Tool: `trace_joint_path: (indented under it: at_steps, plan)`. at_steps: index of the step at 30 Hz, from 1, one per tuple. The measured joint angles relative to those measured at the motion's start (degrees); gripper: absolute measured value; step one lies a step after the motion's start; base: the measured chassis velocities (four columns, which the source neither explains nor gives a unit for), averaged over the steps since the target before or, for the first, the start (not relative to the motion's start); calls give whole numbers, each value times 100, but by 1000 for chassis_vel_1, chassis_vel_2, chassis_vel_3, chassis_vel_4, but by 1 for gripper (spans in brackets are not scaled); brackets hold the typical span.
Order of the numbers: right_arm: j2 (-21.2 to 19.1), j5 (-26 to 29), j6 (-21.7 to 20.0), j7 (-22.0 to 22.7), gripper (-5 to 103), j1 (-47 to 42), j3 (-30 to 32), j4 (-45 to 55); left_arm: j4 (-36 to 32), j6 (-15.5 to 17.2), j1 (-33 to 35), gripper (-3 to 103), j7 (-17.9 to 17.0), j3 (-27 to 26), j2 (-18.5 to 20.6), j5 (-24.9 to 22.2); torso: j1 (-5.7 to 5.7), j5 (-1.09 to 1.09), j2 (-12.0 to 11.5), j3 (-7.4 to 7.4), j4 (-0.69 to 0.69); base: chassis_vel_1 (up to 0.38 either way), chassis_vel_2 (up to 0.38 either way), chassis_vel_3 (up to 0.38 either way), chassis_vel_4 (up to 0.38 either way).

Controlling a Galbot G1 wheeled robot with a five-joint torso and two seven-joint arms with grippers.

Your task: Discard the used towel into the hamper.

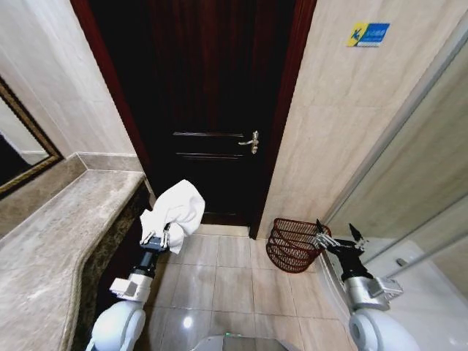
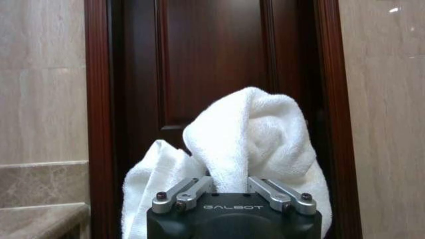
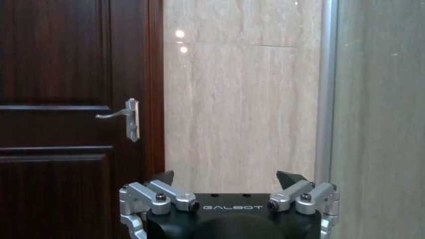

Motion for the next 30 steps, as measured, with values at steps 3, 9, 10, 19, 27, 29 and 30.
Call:
trace_joint_path:
  at_steps: [3,9,10,19,27,29,30]
  plan:
    - [0,-31,-96,68,100,-12,-29,37,35,-25,4,10,38,-4,-3,-8,-52,0,-117,-64,-1,0,0,0,0]
    - [1,-49,-110,80,100,-13,-30,16,94,-65,0,10,50,-8,-11,-10,-125,0,-277,-152,-1,0,0,0,0]
    - [1,-53,-110,80,100,-12,-30,2,105,-72,0,10,49,-9,-12,-11,-144,0,-320,-175,0,0,0,0,0]
    - [41,-94,-47,71,100,-25,-32,-166,219,-123,-22,10,48,-11,-18,-74,-267,0,-591,-325,0,0,0,0,0]
    - [104,-110,64,32,100,-115,-63,-411,373,-147,-34,10,33,-13,-70,-239,-373,0,-825,-452,-1,0,0,0,0]
    - [133,-119,100,20,100,-127,-74,-485,398,-168,-28,10,32,-13,-86,-261,-391,0,-865,-473,0,0,0,0,0]
    - [155,-121,126,7,100,-137,-78,-535,410,-179,-24,10,31,-13,-95,-271,-403,0,-893,-489,0,0,0,0,0]
